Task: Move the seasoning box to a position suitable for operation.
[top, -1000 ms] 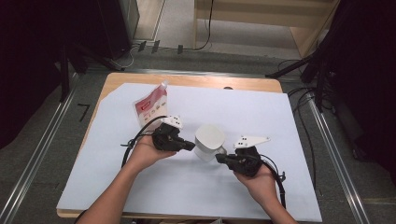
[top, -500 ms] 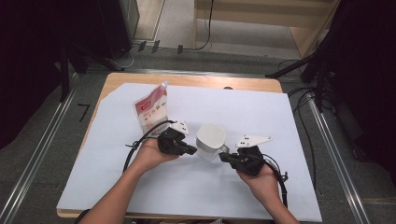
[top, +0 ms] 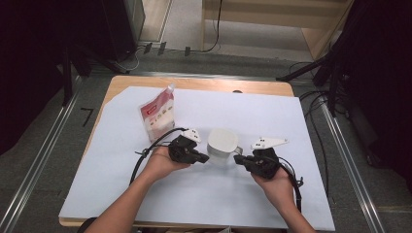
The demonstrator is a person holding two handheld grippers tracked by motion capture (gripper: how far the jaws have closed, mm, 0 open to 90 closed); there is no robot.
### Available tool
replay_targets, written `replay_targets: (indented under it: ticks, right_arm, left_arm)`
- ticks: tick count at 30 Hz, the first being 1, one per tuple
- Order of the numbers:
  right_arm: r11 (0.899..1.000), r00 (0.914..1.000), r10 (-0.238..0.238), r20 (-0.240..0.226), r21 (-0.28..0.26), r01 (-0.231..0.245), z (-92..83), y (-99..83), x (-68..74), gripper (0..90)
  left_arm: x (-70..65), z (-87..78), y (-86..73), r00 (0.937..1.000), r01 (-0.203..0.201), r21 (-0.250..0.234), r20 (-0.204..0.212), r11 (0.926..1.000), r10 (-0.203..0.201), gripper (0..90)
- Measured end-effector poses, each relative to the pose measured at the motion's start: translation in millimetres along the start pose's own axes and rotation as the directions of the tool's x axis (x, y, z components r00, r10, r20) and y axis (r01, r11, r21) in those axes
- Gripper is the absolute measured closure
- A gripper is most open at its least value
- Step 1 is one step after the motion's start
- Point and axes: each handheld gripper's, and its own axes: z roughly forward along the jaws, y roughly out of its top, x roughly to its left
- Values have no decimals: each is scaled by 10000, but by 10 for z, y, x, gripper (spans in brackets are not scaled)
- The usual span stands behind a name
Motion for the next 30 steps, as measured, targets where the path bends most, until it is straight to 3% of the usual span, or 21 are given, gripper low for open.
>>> replay_targets:
  ticks: [15, 24, 26, 27, 28, 29, 30]
  right_arm:
    - [9993, 9991, 307, 287, -237, -300, 6, 1, -217, 900]
    - [9986, 9984, 431, 364, -312, -419, -23, 8, -267, 900]
    - [9987, 9988, 401, 289, -311, -392, -34, 15, -265, 900]
    - [9987, 9990, 387, 236, -349, -379, -39, 19, -267, 900]
    - [9987, 9990, 387, 236, -349, -379, -39, 19, -267, 900]
    - [9986, 9991, 391, 170, -368, -384, -49, 24, -267, 900]
    - [9985, 9992, 378, 91, -402, -374, -73, 33, -265, 900]
  left_arm:
    - [-32, 92, 44, 9999, -61, -12, -110, 10000, 61, 900]
    - [-32, 117, 47, 10000, -35, -78, -22, 10000, 34, 900]
    - [-25, 94, 46, 9999, 49, -82, 136, 10000, -48, 845]
    - [-16, 88, 44, 9988, 332, -109, 370, 9994, -327, 797]
    - [-16, 88, 44, 9988, 332, -109, 370, 9994, -327, 721]
    - [-10, 73, 47, 9966, 666, -26, 494, 9978, -664, 721]
    - [-10, 18, 50, 9952, 753, 4, 624, 9972, -752, 669]
